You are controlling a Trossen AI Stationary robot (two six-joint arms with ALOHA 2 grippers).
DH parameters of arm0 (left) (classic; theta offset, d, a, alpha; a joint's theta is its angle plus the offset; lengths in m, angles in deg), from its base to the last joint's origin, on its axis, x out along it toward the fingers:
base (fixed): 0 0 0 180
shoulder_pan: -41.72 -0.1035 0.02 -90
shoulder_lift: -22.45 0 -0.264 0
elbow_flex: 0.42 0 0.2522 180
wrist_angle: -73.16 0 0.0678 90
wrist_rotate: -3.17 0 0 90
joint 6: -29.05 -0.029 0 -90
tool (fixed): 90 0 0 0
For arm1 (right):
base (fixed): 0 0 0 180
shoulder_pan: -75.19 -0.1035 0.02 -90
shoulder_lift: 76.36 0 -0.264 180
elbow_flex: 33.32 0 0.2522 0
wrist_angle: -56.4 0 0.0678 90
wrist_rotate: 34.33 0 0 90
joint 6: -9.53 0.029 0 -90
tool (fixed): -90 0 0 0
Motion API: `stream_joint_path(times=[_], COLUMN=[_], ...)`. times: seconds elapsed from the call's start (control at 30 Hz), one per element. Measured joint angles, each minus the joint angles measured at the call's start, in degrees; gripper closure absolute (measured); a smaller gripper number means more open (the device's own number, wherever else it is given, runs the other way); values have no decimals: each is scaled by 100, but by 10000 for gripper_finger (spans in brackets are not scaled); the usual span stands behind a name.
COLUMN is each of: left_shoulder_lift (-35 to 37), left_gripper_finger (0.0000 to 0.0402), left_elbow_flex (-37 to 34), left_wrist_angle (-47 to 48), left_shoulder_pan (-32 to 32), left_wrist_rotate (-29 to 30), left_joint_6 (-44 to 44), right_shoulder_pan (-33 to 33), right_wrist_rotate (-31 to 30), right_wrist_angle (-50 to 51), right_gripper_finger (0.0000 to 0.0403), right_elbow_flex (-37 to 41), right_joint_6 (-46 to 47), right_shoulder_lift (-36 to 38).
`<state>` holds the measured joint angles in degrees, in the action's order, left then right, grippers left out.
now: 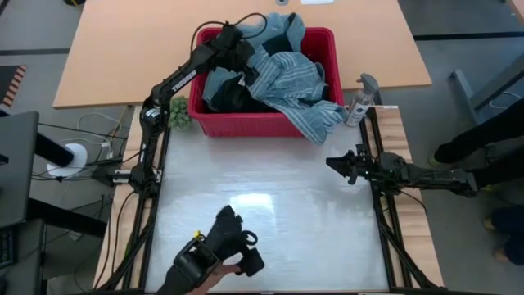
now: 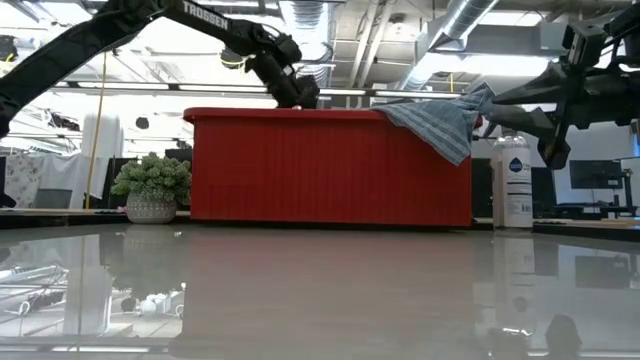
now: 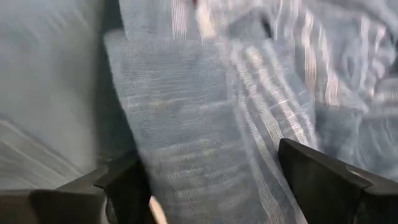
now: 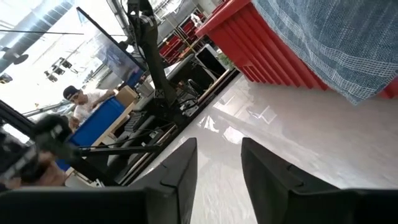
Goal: Fold Laundry from Bin
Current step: Fold the blue polo shirt
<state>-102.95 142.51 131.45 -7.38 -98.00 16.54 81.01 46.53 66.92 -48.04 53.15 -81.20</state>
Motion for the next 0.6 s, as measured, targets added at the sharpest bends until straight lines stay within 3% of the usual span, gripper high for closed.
stream_joint_path(times=[0.17,0.3,0.4,0.5,0.6], left_shoulder_lift=[-238,-331,-294,-204,-41], left_gripper_finger=[168,285,378,394,399], left_elbow_flex=[-7,-11,62,221,479], left_wrist_angle=[360,415,463,477,470], left_shoulder_pan=[120,263,304,313,321], left_wrist_rotate=[-659,-696,-551,-546,-550], left_joint_6=[234,390,658,966,1292], right_shoulder_pan=[0,8,70,142,231], right_wrist_rotate=[0,-5,-287,-883,-1721], right_wrist_angle=[-18,-272,-1130,-1870,-1838], right_gripper_finger=[248,260,277,294,301], right_elbow_flex=[-2,-2,-2,-152,-623], right_joint_6=[7,5,-208,-873,-1847], right_shoulder_lift=[0,-2,-2,-2,-61])
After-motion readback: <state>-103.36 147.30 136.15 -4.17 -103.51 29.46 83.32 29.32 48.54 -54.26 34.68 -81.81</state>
